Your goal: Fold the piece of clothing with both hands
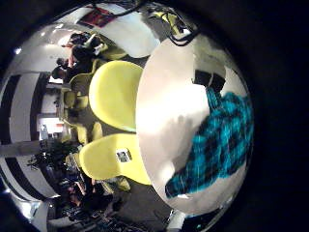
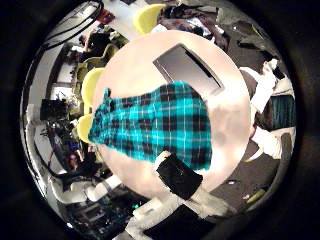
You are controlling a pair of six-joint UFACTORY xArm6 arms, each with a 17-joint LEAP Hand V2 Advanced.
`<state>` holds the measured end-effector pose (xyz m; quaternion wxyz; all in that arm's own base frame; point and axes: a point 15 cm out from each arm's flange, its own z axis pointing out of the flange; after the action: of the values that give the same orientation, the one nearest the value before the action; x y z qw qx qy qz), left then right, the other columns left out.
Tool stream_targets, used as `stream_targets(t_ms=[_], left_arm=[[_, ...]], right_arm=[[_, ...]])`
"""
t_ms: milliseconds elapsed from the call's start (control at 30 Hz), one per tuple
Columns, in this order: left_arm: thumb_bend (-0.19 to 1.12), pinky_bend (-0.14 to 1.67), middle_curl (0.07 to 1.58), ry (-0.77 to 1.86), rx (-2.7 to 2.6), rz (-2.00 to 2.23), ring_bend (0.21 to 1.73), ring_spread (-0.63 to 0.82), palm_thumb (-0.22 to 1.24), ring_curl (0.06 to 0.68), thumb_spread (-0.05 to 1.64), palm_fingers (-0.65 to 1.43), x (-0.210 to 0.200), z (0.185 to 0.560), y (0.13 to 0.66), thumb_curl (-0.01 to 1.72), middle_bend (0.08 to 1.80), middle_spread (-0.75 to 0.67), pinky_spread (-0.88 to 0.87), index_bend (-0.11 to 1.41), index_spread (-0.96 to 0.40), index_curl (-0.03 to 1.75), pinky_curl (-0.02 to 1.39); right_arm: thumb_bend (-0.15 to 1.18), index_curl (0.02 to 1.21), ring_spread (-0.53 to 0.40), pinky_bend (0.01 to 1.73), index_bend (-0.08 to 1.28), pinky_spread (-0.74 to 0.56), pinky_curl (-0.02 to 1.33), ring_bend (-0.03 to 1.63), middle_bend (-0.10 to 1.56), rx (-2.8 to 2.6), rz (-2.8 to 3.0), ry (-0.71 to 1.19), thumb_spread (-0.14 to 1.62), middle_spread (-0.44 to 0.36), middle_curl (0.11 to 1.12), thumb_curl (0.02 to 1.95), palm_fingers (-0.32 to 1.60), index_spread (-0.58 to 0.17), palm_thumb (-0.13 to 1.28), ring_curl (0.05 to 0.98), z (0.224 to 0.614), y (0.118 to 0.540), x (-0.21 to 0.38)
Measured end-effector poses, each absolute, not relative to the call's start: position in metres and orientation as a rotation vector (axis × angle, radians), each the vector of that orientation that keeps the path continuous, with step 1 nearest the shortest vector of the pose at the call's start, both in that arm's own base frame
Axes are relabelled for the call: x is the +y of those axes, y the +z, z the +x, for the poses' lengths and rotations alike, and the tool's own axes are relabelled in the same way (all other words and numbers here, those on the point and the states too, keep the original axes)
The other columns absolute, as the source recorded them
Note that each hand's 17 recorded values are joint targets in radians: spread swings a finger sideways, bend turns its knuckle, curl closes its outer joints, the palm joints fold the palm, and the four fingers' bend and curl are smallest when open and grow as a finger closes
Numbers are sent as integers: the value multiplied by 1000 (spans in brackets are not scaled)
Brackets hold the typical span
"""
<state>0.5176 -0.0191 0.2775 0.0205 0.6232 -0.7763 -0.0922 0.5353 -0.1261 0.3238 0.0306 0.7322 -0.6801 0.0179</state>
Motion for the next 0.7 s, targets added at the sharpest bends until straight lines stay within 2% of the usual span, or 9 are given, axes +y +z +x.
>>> stream_targets(t_ms=[33,67,100,133,400,700], left_arm=[[-23,627,682,-291,-2394,1912,877,-61,392,363,1093,89,-21,509,271,308,255,-30,-82,169,-145,761,521],[-22,612,669,-296,-2379,1889,869,-50,391,358,1095,95,-24,499,262,306,252,-21,-61,171,-137,743,514],[-22,593,652,-295,-2367,1872,859,-39,391,352,1097,106,-27,491,256,304,249,-10,-37,172,-124,718,504],[-19,580,642,-299,-2358,1856,852,-33,394,348,1102,113,-29,483,248,302,247,-5,-23,173,-117,702,498],[-18,498,581,-242,-2376,1841,809,-24,400,325,1117,171,-34,451,207,290,252,-6,38,175,-99,605,459],[-19,444,534,-269,-2345,1819,784,-26,410,310,1126,210,-33,439,185,285,240,-12,46,174,-92,533,436]], right_arm=[[-23,458,-31,863,262,343,444,943,426,-2083,2267,54,1213,-162,417,391,20,-392,433,416,533,327,-127],[-20,455,-24,849,264,349,436,941,401,-2061,2279,40,1212,-147,414,387,26,-390,435,413,529,326,-128],[-18,440,-20,808,234,355,417,899,479,-2036,2286,10,1212,-181,424,383,66,-388,437,395,523,322,-129],[-18,433,-15,779,223,359,402,865,471,-2006,2291,-36,1212,-179,418,378,63,-385,438,381,515,315,-128],[-20,395,16,668,178,349,344,736,404,-1847,2270,-317,1170,-100,386,360,54,-375,454,325,460,243,-125],[-19,344,53,607,158,337,310,643,341,-1701,2295,-364,1097,-48,360,356,45,-370,499,283,458,178,-94]])
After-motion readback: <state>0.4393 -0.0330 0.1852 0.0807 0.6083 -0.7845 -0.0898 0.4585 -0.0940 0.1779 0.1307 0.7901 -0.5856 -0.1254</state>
